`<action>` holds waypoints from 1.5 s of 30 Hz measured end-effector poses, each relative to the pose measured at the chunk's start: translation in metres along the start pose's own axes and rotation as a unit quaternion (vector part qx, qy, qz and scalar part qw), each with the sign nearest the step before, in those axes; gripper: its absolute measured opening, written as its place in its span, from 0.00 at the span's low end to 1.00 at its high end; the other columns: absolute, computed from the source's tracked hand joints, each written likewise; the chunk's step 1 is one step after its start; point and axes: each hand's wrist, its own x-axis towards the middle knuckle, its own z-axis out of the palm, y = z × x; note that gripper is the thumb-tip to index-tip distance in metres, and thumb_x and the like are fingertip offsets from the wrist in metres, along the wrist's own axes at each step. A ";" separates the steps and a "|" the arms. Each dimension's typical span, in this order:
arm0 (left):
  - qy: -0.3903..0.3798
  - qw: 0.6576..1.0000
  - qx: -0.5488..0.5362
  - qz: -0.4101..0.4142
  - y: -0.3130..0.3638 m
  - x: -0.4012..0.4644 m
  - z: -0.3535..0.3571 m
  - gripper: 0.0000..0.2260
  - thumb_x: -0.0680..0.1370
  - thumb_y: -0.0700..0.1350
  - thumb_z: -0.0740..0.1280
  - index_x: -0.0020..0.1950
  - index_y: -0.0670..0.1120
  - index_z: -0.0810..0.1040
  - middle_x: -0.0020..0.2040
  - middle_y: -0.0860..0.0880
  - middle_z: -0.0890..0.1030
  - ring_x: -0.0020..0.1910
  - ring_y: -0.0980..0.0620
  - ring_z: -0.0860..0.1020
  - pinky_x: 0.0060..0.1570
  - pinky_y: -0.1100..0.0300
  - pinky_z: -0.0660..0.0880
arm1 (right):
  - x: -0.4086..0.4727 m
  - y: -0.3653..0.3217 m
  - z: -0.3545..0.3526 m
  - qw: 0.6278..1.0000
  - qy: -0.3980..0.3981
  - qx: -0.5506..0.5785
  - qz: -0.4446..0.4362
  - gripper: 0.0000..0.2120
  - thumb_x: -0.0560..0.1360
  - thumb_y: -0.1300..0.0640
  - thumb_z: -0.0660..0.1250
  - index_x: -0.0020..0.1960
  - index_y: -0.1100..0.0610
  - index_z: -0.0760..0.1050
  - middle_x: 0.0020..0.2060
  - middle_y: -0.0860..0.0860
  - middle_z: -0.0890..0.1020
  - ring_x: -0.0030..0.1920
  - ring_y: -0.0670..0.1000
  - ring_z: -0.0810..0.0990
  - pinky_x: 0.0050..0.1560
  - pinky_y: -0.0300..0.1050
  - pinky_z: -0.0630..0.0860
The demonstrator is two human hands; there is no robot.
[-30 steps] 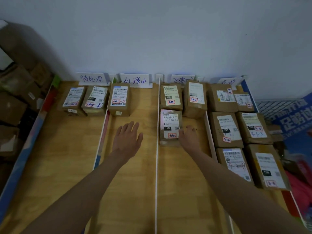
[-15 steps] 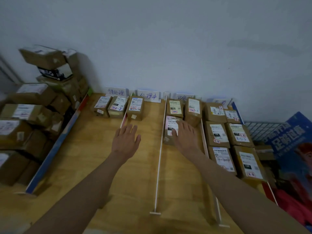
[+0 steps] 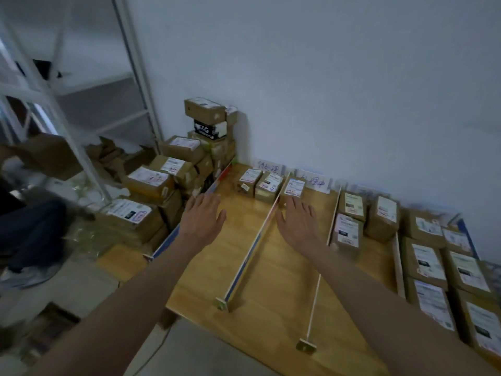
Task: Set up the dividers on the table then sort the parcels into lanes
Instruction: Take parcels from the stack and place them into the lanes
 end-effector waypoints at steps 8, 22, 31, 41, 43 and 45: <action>0.024 0.999 0.010 -0.035 -0.131 -0.007 -0.016 0.21 0.83 0.54 0.51 0.74 0.48 0.66 0.72 0.48 0.70 0.72 0.46 0.66 0.71 0.48 0.59 | 0.035 -0.133 0.040 0.999 -0.022 0.014 -0.044 0.22 0.82 0.47 0.54 0.73 0.55 0.64 0.69 0.53 0.71 0.68 0.56 0.71 0.70 0.53 0.65; -0.033 0.997 0.007 -0.066 -0.318 0.007 0.004 0.25 0.83 0.57 0.51 0.78 0.48 0.60 0.77 0.48 0.63 0.75 0.47 0.61 0.75 0.49 0.55 | 0.082 -0.309 0.115 0.996 -0.052 0.066 -0.028 0.19 0.81 0.49 0.55 0.70 0.54 0.65 0.67 0.54 0.72 0.65 0.57 0.73 0.66 0.54 0.68; -0.030 0.997 -0.024 -0.061 -0.365 0.067 0.022 0.25 0.83 0.57 0.50 0.78 0.48 0.61 0.76 0.47 0.65 0.76 0.47 0.62 0.76 0.49 0.52 | 0.146 -0.346 0.162 0.994 -0.055 0.097 -0.001 0.19 0.81 0.50 0.56 0.70 0.54 0.63 0.67 0.54 0.72 0.65 0.56 0.73 0.66 0.55 0.70; -0.083 0.994 -0.052 -0.048 -0.389 0.165 0.055 0.26 0.83 0.58 0.49 0.78 0.47 0.59 0.76 0.45 0.65 0.75 0.46 0.62 0.76 0.47 0.56 | 0.222 -0.354 0.215 0.983 -0.106 0.144 0.040 0.19 0.82 0.51 0.57 0.70 0.54 0.60 0.62 0.56 0.71 0.57 0.57 0.77 0.53 0.56 0.79; -0.101 0.990 -0.077 -0.058 -0.390 0.179 0.063 0.26 0.83 0.58 0.48 0.78 0.46 0.59 0.75 0.44 0.67 0.74 0.46 0.65 0.75 0.47 0.57 | 0.227 -0.353 0.225 0.979 -0.117 0.160 0.051 0.19 0.82 0.50 0.56 0.71 0.53 0.59 0.62 0.55 0.73 0.54 0.55 0.79 0.48 0.55 0.81; -0.111 0.987 -0.098 -0.068 -0.389 0.187 0.068 0.26 0.83 0.58 0.48 0.77 0.45 0.60 0.72 0.43 0.71 0.72 0.45 0.69 0.74 0.46 0.59 | 0.228 -0.354 0.234 0.975 -0.118 0.180 0.061 0.20 0.82 0.50 0.56 0.71 0.52 0.57 0.59 0.55 0.76 0.49 0.54 0.81 0.42 0.54 0.83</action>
